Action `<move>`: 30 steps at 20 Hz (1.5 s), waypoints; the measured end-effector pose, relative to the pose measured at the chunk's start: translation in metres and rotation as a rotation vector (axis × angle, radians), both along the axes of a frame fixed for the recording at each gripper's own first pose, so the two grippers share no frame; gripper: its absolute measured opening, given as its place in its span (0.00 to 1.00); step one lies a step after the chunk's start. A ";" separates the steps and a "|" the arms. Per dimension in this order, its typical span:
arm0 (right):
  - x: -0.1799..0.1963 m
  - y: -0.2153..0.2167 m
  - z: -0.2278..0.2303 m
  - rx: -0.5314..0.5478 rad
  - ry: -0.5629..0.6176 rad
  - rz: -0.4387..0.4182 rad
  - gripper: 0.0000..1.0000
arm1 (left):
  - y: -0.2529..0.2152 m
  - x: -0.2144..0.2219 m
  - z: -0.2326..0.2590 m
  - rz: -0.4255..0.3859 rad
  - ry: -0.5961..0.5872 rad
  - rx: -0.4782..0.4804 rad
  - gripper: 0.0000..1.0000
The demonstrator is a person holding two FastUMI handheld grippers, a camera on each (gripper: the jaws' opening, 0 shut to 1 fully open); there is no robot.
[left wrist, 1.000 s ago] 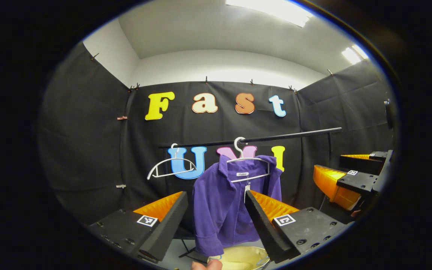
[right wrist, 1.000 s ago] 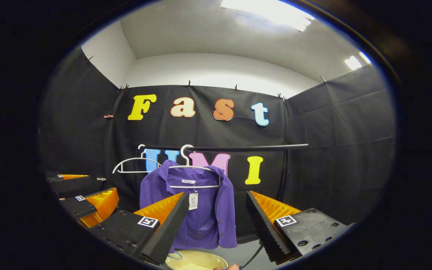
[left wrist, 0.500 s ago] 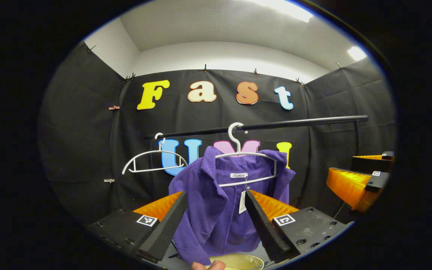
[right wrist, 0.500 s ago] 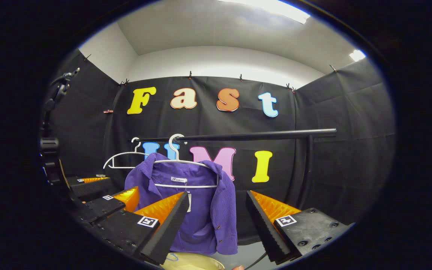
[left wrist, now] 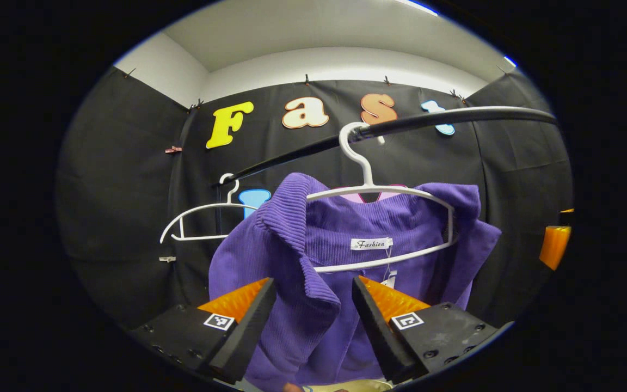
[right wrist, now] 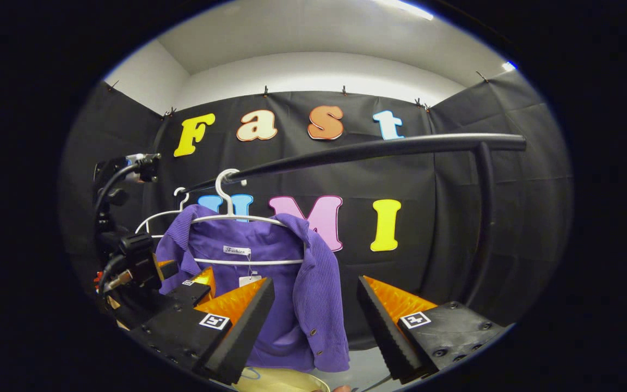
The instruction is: Grasp the clothes on the hanger with both hands and then place them into the laundry hamper below.
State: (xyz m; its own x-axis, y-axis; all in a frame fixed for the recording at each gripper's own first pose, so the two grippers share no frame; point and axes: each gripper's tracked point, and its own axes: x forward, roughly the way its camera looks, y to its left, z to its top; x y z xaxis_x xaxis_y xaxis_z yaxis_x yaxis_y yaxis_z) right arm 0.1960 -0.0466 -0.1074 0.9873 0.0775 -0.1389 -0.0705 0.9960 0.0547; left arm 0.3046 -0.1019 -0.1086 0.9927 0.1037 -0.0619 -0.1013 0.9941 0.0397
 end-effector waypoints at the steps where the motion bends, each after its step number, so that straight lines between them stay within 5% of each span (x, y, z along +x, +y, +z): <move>1: 0.004 0.000 -0.003 -0.002 0.001 0.002 0.98 | 0.001 0.006 -0.002 0.007 0.004 0.006 0.88; 4: 0.013 0.003 -0.009 0.001 0.000 0.010 0.98 | 0.003 0.018 -0.007 0.013 0.021 0.002 0.71; 11: 0.058 0.026 -0.033 0.005 -0.046 0.031 0.98 | 0.018 0.010 -0.002 -0.029 0.033 -0.025 0.05; 17: 0.098 0.042 -0.063 0.033 -0.025 0.055 0.97 | 0.016 -0.005 0.003 -0.073 0.040 -0.014 0.05; 20: 0.118 0.050 -0.066 0.129 -0.025 0.086 0.53 | 0.016 -0.003 0.002 -0.085 0.045 -0.011 0.05; 24: 0.117 0.052 -0.072 0.275 0.034 0.124 0.07 | 0.019 -0.001 0.003 -0.087 0.043 0.002 0.04; 30: 0.119 0.031 -0.071 0.373 0.111 0.163 0.04 | 0.028 0.003 0.004 -0.081 0.055 0.036 0.05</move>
State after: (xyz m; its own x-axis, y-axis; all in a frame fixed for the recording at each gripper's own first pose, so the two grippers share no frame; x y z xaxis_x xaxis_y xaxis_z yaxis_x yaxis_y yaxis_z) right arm 0.3154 -0.0157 -0.1789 0.9386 0.2963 -0.1769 -0.1985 0.8829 0.4255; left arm 0.3071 -0.0735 -0.1050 0.9931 0.0266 -0.1142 -0.0176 0.9967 0.0791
